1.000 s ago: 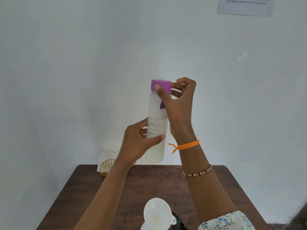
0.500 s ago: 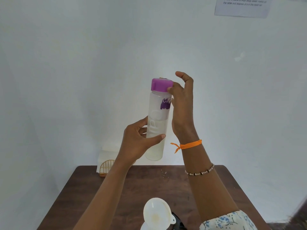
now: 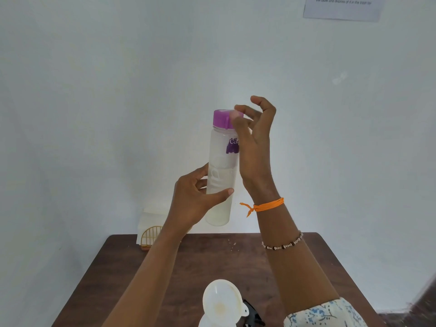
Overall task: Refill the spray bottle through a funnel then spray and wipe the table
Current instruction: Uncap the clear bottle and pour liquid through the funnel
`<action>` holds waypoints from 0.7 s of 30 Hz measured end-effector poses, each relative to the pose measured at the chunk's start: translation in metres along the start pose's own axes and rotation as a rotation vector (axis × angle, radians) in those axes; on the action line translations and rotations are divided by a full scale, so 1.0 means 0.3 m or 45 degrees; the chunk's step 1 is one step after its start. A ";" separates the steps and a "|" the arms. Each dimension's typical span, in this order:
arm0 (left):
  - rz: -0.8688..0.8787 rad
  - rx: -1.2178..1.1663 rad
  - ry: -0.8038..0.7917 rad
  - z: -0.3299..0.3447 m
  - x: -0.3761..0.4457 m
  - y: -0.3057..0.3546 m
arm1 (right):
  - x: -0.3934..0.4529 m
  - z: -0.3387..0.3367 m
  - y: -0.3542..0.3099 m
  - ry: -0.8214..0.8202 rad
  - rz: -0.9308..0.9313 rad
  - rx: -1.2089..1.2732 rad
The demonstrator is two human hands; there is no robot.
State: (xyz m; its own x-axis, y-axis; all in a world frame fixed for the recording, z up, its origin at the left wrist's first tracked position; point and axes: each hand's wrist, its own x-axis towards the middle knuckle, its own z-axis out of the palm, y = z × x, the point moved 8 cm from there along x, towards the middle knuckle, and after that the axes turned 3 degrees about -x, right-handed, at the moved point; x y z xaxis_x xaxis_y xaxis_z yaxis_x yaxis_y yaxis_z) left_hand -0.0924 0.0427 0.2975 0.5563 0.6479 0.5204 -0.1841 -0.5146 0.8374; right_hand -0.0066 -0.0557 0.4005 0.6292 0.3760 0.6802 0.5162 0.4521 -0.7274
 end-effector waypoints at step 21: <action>0.031 -0.063 -0.016 -0.005 -0.008 0.023 | 0.026 -0.008 0.032 -0.040 0.112 0.135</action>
State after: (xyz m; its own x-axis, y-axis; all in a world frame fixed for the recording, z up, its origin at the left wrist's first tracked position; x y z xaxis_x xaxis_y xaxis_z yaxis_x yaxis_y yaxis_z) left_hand -0.0961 0.0384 0.3022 0.5615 0.6283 0.5385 -0.2370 -0.5014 0.8321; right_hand 0.0048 -0.0504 0.3985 0.6498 0.4427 0.6179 0.3942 0.4987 -0.7719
